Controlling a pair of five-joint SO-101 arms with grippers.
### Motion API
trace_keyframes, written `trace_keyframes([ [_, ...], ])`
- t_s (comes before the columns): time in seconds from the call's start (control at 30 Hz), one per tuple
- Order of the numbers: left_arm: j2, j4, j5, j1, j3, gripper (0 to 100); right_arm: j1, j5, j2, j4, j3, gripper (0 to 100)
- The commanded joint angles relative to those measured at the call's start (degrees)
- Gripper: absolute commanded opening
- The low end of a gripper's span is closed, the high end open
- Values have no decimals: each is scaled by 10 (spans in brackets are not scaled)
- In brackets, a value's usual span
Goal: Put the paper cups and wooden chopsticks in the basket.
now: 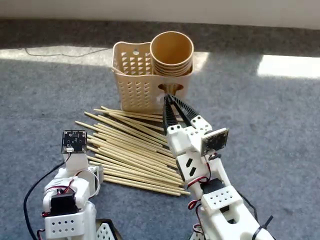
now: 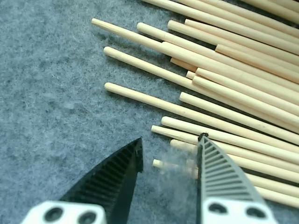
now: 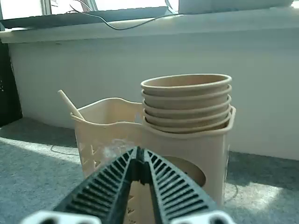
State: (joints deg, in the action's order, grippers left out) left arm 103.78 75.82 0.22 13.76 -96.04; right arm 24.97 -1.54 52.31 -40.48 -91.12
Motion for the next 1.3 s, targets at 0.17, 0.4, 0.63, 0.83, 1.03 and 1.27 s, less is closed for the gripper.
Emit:
trace_keyframes([
  [0.17, 7, 3, 5, -9, -11, 193, -47, -48, 22, -15, -3, 5],
  [0.4, 7, 3, 5, -9, -11, 193, -102, -48, 22, -16, -15, 5],
  [0.63, 7, 3, 5, -9, -11, 193, -116, -48, 86, -15, -65, 5],
  [0.83, 7, 2, 4, -7, -11, 193, -116, -48, 182, 50, -98, 5],
  [1.03, 7, 2, 3, -8, 29, 193, -116, -49, 271, 177, -97, 5],
  [1.27, 7, 2, 2, -6, 124, 193, -116, -49, 364, 249, -102, 5],
])
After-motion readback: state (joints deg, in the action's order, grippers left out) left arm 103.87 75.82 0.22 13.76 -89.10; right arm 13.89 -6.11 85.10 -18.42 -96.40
